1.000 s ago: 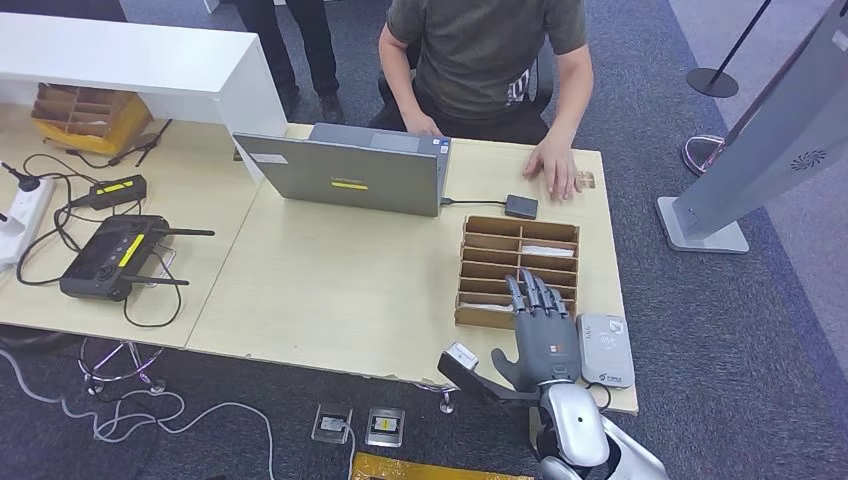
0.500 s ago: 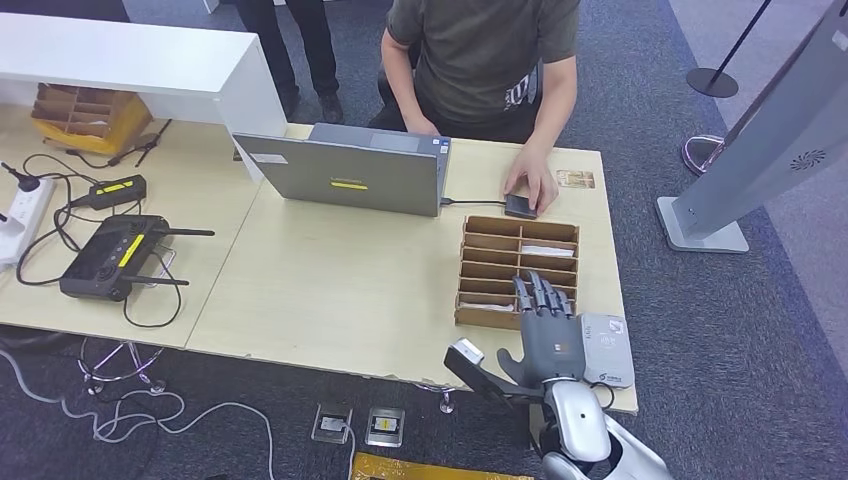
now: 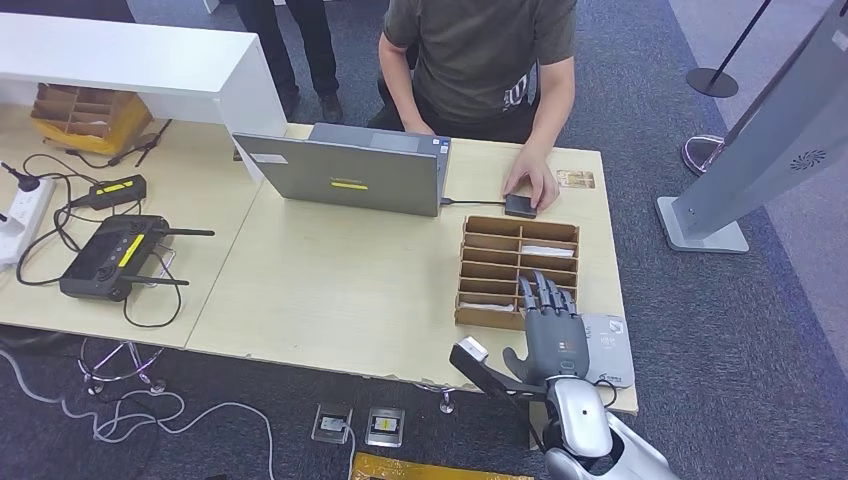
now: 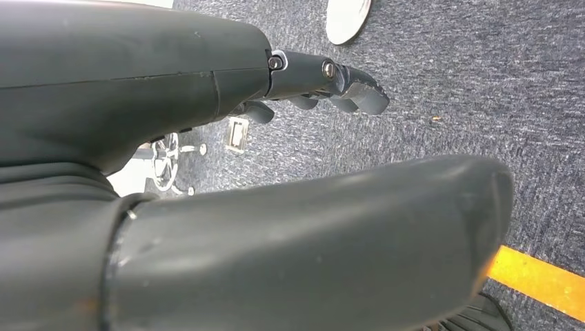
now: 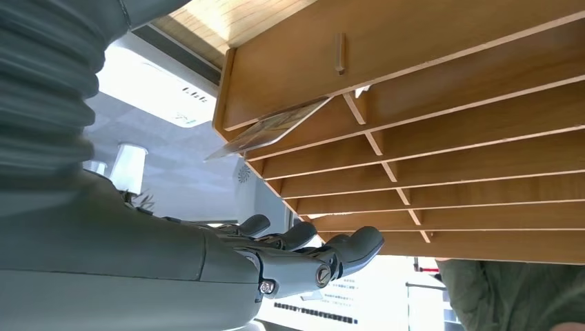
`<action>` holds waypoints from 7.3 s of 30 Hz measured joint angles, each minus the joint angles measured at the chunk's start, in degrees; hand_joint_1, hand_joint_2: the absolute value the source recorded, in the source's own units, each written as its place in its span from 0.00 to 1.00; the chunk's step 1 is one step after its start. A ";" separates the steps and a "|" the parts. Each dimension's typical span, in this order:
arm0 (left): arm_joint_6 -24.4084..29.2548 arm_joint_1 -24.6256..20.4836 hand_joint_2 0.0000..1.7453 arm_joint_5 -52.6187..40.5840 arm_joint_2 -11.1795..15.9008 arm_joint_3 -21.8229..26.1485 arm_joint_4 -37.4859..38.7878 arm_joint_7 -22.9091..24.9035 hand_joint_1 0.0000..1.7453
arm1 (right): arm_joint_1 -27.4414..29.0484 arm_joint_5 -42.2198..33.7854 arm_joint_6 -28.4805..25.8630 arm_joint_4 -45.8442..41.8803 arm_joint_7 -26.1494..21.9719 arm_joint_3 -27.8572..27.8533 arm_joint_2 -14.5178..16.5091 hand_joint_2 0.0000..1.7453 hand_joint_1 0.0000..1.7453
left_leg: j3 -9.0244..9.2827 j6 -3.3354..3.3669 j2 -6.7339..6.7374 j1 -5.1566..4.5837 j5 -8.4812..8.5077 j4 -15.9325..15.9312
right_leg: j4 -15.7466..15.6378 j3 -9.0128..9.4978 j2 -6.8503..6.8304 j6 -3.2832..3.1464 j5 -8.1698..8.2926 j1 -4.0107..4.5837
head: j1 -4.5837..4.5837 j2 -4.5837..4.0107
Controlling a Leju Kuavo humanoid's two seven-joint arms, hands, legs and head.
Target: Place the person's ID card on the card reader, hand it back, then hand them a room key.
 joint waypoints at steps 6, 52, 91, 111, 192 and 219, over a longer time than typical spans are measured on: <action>0.07 0.03 0.00 0.07 0.00 0.00 0.00 0.00 0.00 | -0.13 -0.08 -0.12 0.78 -0.28 0.00 0.01 1.00 0.87 | 0.00 0.00 0.00 0.00 0.00 0.00 | 0.00 0.00 0.00 0.00 0.00 0.00 | 0.00 0.00; 0.02 0.08 0.00 0.02 0.04 0.00 0.00 0.00 0.00 | -0.70 -2.02 -6.05 3.88 -2.95 -0.04 0.42 1.00 0.00 | 0.00 0.00 0.00 0.00 0.00 0.00 | 0.00 0.00 -0.01 0.00 0.00 0.00 | -0.01 0.00; 0.05 0.29 0.00 0.27 0.63 0.00 0.00 0.02 0.00 | -2.16 -1.32 -4.91 6.32 -1.72 -0.15 0.12 1.00 0.00 | 0.00 0.00 0.00 0.00 0.00 0.00 | 0.00 0.00 0.00 0.00 0.00 0.00 | 0.00 0.00; 0.28 0.66 0.00 0.76 1.14 0.00 0.00 0.02 0.00 | -2.17 -0.96 -4.86 6.34 -2.05 -0.98 -0.25 1.00 0.00 | 0.00 0.00 0.00 0.00 0.00 0.00 | 0.00 0.00 0.00 0.00 0.00 0.00 | -0.01 0.00; 0.49 -1.26 0.00 -1.48 0.56 -1.09 -0.01 1.04 0.00 | -28.31 2.25 6.38 -3.09 -3.93 -1.30 5.06 1.00 1.00 | -0.02 -0.06 0.06 0.04 0.05 0.00 | 0.05 0.01 0.05 0.02 0.04 0.04 | 0.00 0.00; -0.31 -3.91 0.00 -4.44 -0.56 -4.15 0.00 3.50 0.00 | -33.08 -0.11 7.07 19.23 -2.03 3.98 9.85 0.75 0.22 | -0.01 -0.06 0.04 0.03 0.05 0.02 | 0.02 0.00 0.05 0.02 0.05 0.03 | 0.01 0.00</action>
